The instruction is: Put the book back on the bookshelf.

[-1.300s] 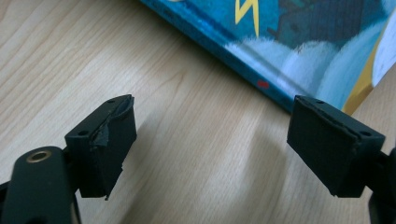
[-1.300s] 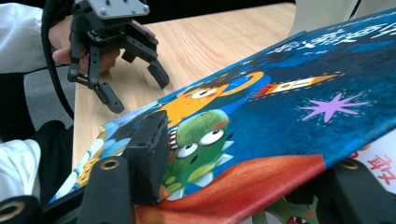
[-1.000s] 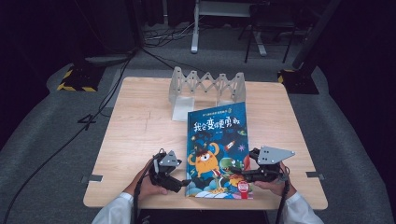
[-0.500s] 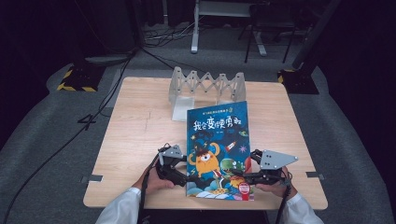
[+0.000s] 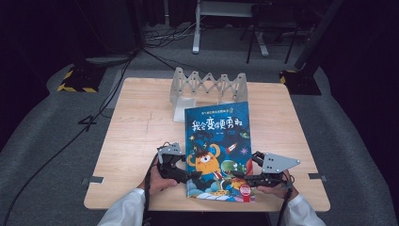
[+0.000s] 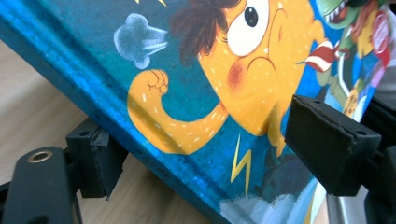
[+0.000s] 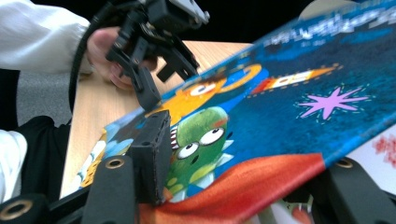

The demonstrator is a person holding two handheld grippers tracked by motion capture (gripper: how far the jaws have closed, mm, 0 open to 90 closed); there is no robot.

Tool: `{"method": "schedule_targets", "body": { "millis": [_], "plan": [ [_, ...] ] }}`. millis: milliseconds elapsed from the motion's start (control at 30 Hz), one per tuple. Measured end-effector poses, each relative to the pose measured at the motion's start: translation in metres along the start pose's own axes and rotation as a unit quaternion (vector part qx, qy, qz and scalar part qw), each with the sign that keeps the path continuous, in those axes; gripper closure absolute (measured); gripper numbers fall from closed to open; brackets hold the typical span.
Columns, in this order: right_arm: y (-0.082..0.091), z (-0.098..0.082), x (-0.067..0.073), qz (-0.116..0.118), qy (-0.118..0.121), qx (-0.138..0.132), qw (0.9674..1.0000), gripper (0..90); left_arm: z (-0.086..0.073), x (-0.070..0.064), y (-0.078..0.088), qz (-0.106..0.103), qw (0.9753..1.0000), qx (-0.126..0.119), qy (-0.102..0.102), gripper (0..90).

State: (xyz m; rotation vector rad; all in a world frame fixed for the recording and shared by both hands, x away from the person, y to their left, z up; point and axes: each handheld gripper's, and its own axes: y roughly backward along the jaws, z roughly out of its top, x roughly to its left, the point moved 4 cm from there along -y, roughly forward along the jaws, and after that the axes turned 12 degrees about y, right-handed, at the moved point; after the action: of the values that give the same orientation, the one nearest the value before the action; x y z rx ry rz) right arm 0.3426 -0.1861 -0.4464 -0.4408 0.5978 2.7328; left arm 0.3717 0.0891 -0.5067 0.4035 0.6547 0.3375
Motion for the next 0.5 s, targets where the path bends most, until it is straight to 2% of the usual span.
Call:
{"method": "schedule_targets", "body": {
  "millis": [67, 100, 167, 200, 300, 367, 400, 500],
  "plan": [
    [0.000, -0.001, 0.000, 0.000, -0.002, 0.001, 1.0000, 46.5, 0.002, -0.001, 0.006, 0.003, 0.9999, -0.015, -0.006, 18.8],
    [-0.001, -0.005, -0.002, -0.004, -0.008, 0.010, 0.9999, 47.2, 0.004, -0.004, 0.012, -0.004, 0.9995, -0.028, -0.013, 22.6],
    [0.000, -0.007, -0.003, -0.004, -0.012, 0.011, 0.9999, 48.7, 0.005, -0.007, 0.015, -0.001, 0.9993, -0.030, -0.021, 25.6],
    [0.000, -0.008, -0.003, -0.006, -0.014, 0.013, 0.9998, 49.1, 0.006, -0.009, 0.018, 0.007, 0.9989, -0.033, -0.032, 26.1],
    [0.001, -0.010, -0.005, -0.014, -0.022, 0.019, 0.9995, 49.6, 0.008, -0.020, 0.025, 0.023, 0.9966, -0.048, -0.063, 30.2],
    [0.003, -0.013, -0.006, -0.017, -0.025, 0.021, 0.9993, 50.0, 0.009, -0.026, 0.027, 0.026, 0.9954, -0.053, -0.075, 33.0],
    [0.003, -0.013, -0.006, -0.017, -0.025, 0.021, 0.9993, 50.0, 0.009, -0.026, 0.027, 0.026, 0.9954, -0.053, -0.075, 34.5],
    [0.006, -0.021, -0.005, -0.020, -0.041, 0.025, 0.9986, 51.2, 0.011, -0.036, 0.028, 0.044, 0.9919, -0.063, -0.102, 36.5]
  ]
}}
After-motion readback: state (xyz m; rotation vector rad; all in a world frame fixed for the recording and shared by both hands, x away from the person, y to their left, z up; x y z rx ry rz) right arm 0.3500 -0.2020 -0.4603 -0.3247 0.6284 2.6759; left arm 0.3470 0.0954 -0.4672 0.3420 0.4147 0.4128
